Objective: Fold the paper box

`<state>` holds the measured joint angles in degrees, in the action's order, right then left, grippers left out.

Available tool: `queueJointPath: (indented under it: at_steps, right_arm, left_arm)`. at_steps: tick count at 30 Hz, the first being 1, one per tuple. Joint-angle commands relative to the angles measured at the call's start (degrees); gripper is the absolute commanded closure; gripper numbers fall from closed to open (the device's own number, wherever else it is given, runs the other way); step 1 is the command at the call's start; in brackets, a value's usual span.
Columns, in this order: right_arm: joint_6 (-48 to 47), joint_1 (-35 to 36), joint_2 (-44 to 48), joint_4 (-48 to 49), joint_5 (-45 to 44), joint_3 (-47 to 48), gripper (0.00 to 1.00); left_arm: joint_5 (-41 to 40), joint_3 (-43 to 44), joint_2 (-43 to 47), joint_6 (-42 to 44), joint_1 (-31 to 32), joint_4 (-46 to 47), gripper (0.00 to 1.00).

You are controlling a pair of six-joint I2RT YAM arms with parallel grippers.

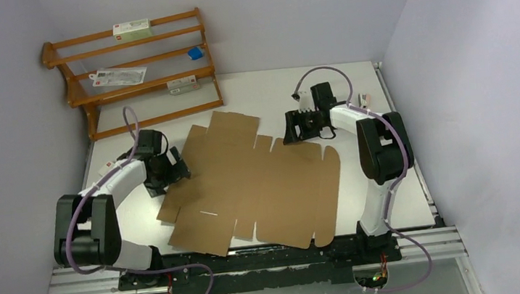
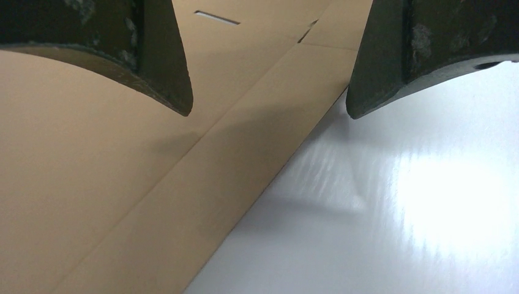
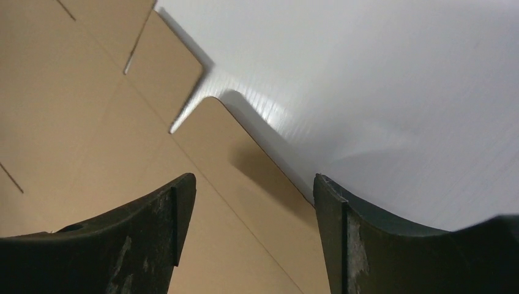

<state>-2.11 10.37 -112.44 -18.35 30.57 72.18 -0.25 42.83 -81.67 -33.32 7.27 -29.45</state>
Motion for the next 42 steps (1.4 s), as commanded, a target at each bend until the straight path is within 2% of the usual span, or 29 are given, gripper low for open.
queueJointPath:
  at_steps: [1,8,12,17,22,26,35,39,42]
  right_arm:
    - [5.6,0.4,5.0,-1.9,0.2,-5.5,0.27]
    - [5.6,0.4,7.6,0.9,5.0,-10.7,0.31]
    - [4.7,0.6,6.6,2.4,5.8,-10.2,0.32]
    - [6.0,0.4,3.8,5.7,5.8,-8.0,0.32]
    - [8.5,0.4,-0.9,11.7,6.7,-2.7,0.3]
    - [8.8,0.5,-7.9,11.0,8.4,5.2,0.3]
    - [11.4,2.1,-16.7,12.3,15.1,14.9,0.31]
    - [12.6,2.9,-19.7,14.4,18.9,15.9,0.38]
    - [15.2,3.0,-20.1,17.9,21.1,14.4,0.49]
  left_arm:
    - [4.1,5.4,-3.4,1.0,1.1,3.7,0.0]
    - [3.3,12.1,-8.6,2.2,2.4,3.1,0.0]
    - [-0.5,13.1,-5.5,2.9,2.4,0.7,0.0]
    - [-7.3,10.0,0.3,3.0,2.2,-2.5,0.0]
    - [-8.2,4.1,7.0,0.2,1.1,-3.6,0.0]
    - [-6.4,0.3,10.0,-1.4,0.8,-3.3,0.0]
    - [-2.2,-1.0,6.9,-0.4,0.8,-0.7,0.0]
    - [-1.4,-1.0,6.1,-0.1,0.8,-0.3,0.0]
    - [-1.1,-0.9,6.2,0.5,0.8,-0.2,0.0]
